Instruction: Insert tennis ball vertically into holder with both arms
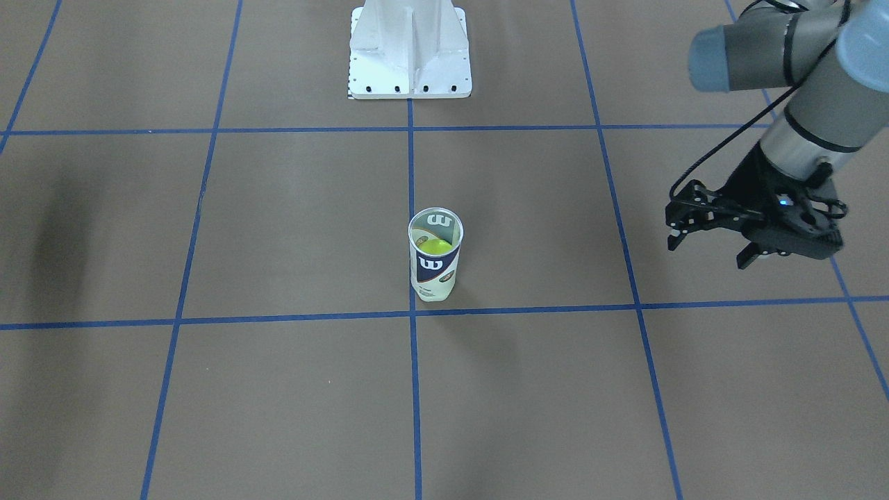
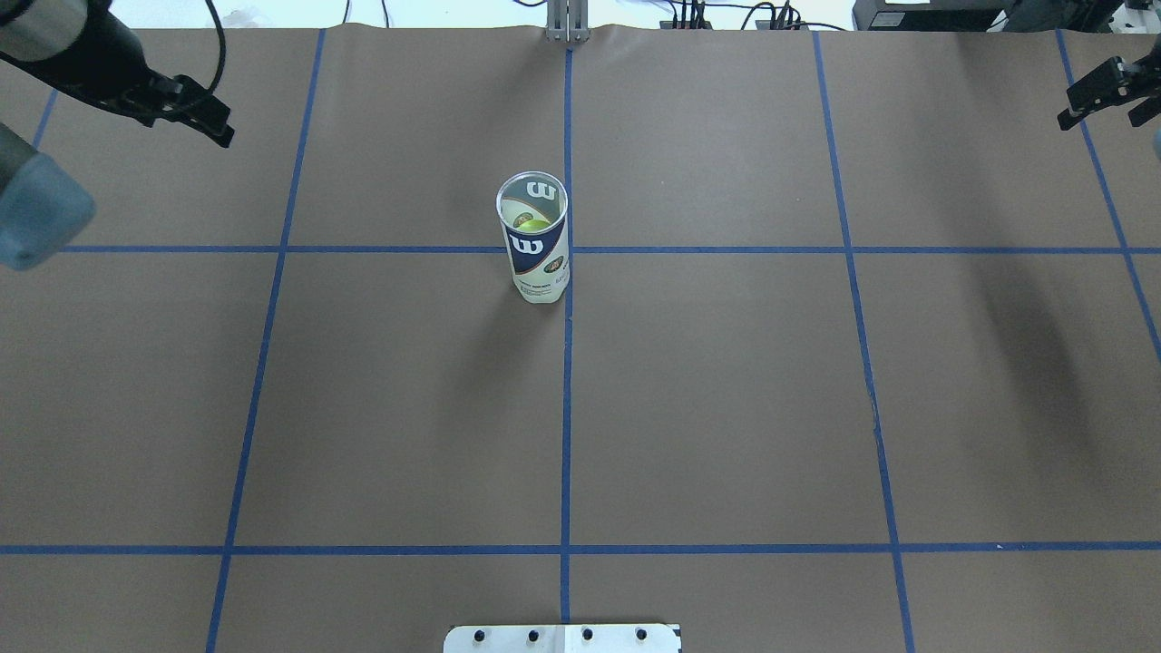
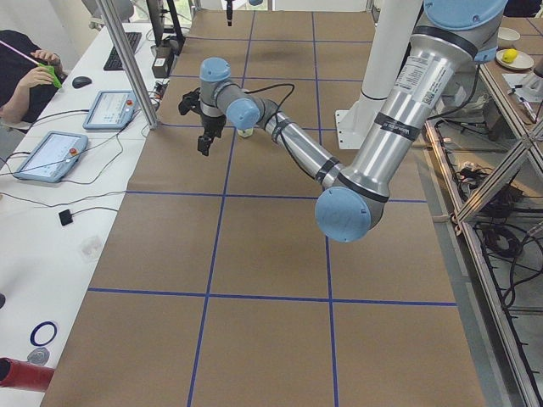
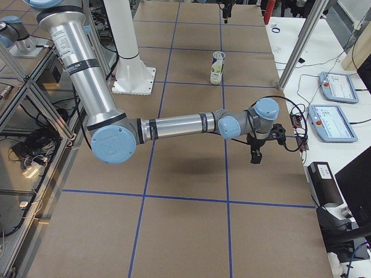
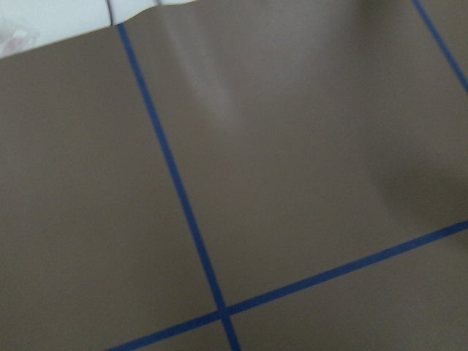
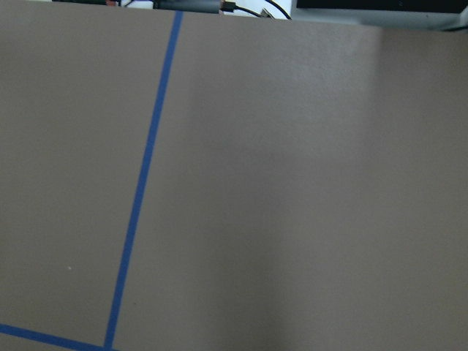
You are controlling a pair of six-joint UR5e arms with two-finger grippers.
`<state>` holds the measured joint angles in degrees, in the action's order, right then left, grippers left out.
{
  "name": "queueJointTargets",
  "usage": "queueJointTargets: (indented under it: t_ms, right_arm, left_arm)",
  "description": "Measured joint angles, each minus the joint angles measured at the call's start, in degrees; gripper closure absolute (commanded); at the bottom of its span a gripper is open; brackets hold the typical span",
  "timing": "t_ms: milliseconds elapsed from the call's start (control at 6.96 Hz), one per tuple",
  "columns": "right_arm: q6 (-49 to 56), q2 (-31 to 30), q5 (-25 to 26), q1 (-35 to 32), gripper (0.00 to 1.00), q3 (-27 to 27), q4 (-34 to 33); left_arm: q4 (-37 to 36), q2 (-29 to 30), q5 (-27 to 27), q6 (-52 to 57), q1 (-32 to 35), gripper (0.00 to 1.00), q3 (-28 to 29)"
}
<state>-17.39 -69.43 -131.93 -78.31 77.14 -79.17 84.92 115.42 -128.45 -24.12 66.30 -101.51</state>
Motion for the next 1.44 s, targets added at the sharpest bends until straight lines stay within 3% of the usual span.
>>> queueJointTargets:
  t_ms: [288, 575, 863, 1150, 1438]
  right_arm:
    - [0.03, -2.90, 1.13, -0.08, 0.00, 2.25, -0.21]
    - [0.26, -8.14, -1.05, -1.30, 0.00, 6.05, -0.49]
    - [0.39, -16.20, -3.20, -2.98, 0.00, 13.28, -0.63]
    - [0.57, -23.74, -3.67, -4.43, 0.00, 19.59, -0.69]
    - [1.30, -24.65, -5.00, -6.58, 0.00, 21.05, -4.38]
  left_arm:
    - [-17.14, -0.36, -2.65, 16.61, 9.51, 0.00, 1.57]
    - [-21.43, -0.55, -3.45, 27.68, 16.61, 0.00, 8.35]
    - [-18.27, -2.38, -4.30, 30.16, 18.66, 0.00, 16.68]
    - [-11.30, -7.49, -4.63, 30.52, 18.95, 0.00, 19.47]
    - [-9.42, -9.64, -4.93, 33.84, 20.25, 0.00, 20.99]
